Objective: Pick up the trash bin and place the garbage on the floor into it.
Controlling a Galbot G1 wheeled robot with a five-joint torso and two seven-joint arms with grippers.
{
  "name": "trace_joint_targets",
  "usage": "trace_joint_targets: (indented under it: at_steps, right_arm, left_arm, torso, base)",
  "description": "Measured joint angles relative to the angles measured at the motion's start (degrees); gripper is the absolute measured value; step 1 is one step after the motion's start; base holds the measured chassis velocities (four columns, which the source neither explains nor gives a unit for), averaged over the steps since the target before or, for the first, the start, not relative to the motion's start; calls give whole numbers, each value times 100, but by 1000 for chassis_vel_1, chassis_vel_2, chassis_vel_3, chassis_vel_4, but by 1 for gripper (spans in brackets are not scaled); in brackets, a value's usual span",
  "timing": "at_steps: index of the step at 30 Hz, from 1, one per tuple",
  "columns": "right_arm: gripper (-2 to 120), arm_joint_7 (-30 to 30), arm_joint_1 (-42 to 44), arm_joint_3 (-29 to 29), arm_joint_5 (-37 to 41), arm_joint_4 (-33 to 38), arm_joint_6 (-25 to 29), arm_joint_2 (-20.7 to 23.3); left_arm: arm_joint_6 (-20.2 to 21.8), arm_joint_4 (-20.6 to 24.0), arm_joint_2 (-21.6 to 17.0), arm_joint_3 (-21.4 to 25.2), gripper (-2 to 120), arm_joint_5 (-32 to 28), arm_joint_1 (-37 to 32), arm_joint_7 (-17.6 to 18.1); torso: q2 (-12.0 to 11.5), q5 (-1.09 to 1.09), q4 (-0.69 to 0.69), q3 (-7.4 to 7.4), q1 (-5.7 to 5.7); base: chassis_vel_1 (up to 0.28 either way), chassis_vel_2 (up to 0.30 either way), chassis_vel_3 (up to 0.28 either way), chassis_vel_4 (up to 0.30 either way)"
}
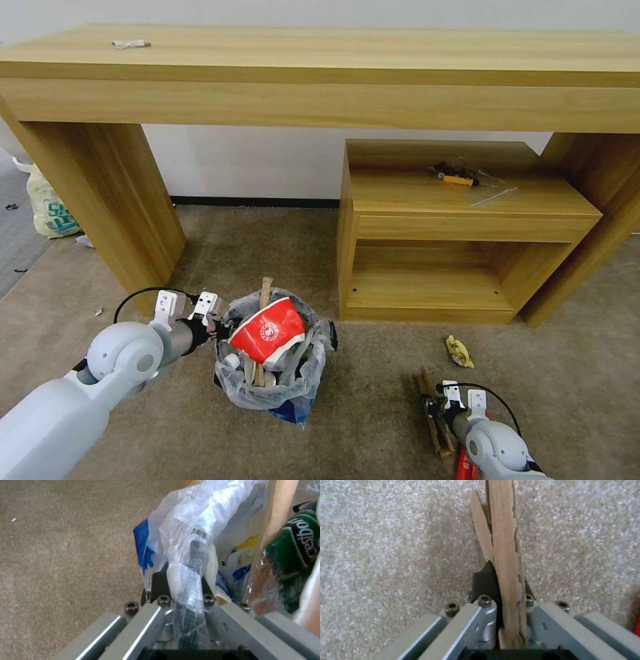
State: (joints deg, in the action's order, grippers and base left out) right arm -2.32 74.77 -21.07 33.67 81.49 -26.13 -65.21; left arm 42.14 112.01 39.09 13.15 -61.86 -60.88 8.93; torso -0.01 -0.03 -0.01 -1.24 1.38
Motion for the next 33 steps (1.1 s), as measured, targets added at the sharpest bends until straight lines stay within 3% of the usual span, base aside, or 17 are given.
trace_joint_targets:
  at_steps: [11,21,33]
  right_arm:
    - [0,-226,139,-211,-177,534,15,71]
    - [0,-60,237,-391,-357,2023,128,510]
    - [0,72,-504,207,296,3465,-134,932]
  left_arm:
    - [0,-55,-1,-84,0,3,106,-90]
    - [0,-315,24,-309,0,45,340,-239]
    - [0,-595,47,-963,0,-99,1038,-226]
  torso:
    - [0,3,1,0,0]
    - [0,1,1,0,0]
    - [1,0,1,-1,0]
  base:
    - [0,0,0,0]
    - [0,0,0,0]
    - [0,0,0,0]
